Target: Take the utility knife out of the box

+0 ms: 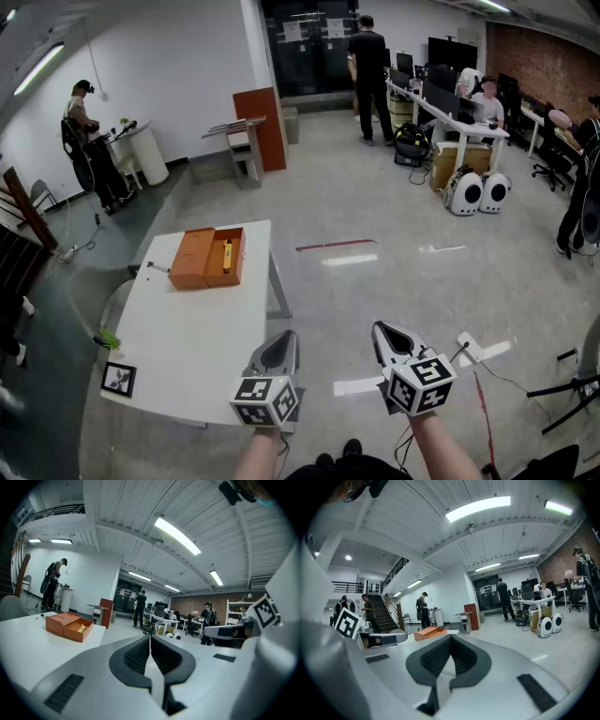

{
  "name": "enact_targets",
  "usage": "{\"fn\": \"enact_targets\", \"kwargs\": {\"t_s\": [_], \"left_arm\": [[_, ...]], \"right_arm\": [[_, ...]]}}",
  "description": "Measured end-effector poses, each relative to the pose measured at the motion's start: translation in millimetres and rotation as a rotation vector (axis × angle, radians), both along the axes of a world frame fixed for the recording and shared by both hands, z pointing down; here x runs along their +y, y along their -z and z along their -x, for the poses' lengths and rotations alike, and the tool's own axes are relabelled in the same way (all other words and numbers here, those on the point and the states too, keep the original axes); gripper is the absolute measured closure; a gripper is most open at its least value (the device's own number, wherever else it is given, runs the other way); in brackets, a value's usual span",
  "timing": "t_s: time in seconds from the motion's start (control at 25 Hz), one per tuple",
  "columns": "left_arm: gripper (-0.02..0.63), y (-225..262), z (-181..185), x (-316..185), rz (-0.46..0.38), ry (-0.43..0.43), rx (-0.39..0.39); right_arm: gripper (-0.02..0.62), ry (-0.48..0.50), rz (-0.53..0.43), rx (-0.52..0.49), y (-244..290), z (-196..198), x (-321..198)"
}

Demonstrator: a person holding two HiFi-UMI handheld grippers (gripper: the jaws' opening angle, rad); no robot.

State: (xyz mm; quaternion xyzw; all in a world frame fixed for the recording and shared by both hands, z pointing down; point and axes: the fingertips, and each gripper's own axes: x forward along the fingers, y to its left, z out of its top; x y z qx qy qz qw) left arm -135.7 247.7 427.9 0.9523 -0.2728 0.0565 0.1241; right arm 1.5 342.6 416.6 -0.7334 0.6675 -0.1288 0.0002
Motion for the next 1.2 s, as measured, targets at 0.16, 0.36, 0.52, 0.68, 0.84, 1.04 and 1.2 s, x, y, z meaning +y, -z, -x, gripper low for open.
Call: {"fn": "enact_targets", "kwargs": {"t_s": [0.16,0.36,0.52,0.68,0.84,1.04,1.2], "left_arm": [[0.588,2,-10,1,0.0,-0.003,0.005],[0.586,5,-25,3,0.002,-0.02,-0.007],[0.583,1,-34,-1,0.021,-0.021,-0.002],[0.514,-2,-40,-8,0.03,-0.004,-0.001],[0.482,-3,-43,-16,0.027,0.014,-0.006],[0.46,-5,-51,-24,0.029,0.025,-0.018],[0.454,-7,-65,-37,0.029,0.022,-0.024]], "right_arm": [[0.595,0.001,0.0,0.003,-1,-9,1],[0.595,0.015,0.004,-0.007,-4,-18,1],[0.594,0.021,0.001,-0.015,-7,-27,-1],[0.594,0.022,0.003,-0.024,-11,-37,-3],[0.594,0.025,0.001,-0.032,-14,-45,-7],[0.594,0.035,0.01,-0.05,-20,-51,-13],[0.594,0.032,0.018,-0.06,-25,-64,-23]]}}
